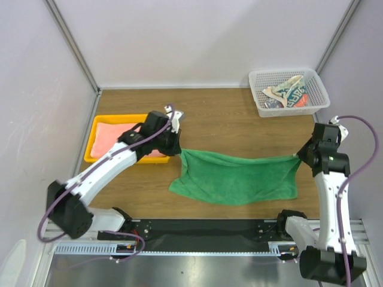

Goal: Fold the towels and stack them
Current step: Flatten out the crumpled towel

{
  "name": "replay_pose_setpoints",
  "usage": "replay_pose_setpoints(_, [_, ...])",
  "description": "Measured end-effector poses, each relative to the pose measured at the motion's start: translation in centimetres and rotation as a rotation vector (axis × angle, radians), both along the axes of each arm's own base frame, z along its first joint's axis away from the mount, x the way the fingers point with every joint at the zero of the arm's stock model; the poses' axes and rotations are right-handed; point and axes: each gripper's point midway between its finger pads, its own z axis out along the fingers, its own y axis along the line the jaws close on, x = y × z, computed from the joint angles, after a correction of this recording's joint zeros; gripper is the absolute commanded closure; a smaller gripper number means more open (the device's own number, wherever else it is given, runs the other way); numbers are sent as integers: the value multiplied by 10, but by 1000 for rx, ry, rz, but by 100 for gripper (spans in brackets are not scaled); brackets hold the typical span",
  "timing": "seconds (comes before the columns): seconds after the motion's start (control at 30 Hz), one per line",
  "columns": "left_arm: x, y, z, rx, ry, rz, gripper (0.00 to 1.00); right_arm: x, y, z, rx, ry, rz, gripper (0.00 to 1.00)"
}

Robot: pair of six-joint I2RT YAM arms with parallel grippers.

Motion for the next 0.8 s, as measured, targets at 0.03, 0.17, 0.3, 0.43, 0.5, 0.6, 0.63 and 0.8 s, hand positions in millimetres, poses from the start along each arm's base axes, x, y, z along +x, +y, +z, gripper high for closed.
replay_pose_setpoints(0.03, [6,-3,-10,14,15,3,100,7,-3,-14,8,15,-8,100])
replay_pose_setpoints(0.17, [34,-14,-57,86,66,15,100,29,-11,-53,27,49,-26,100])
replay_pose_setpoints(0.3, [57,-18,-84,155,72,24,100,56,-18,-67,30,18,-22,100])
replay_pose_setpoints(0.43, [95,-29,-76,183,-16,36,99,90,-30,-70,26,-40,-20,100])
replay_pose_setpoints(0.5, [116,-35,-68,191,-65,44,100,108,-34,-78,34,-41,-14,100])
replay_pose_setpoints(0.6, [142,-42,-69,220,-110,56,100,133,-38,-97,52,-18,-2,100])
replay_pose_setpoints(0.63, [150,-44,-72,234,-117,59,100,141,-39,-103,59,-10,2,100])
replay_pose_setpoints(0.8, [174,-43,-104,324,-107,77,100,184,-43,-129,98,17,33,100])
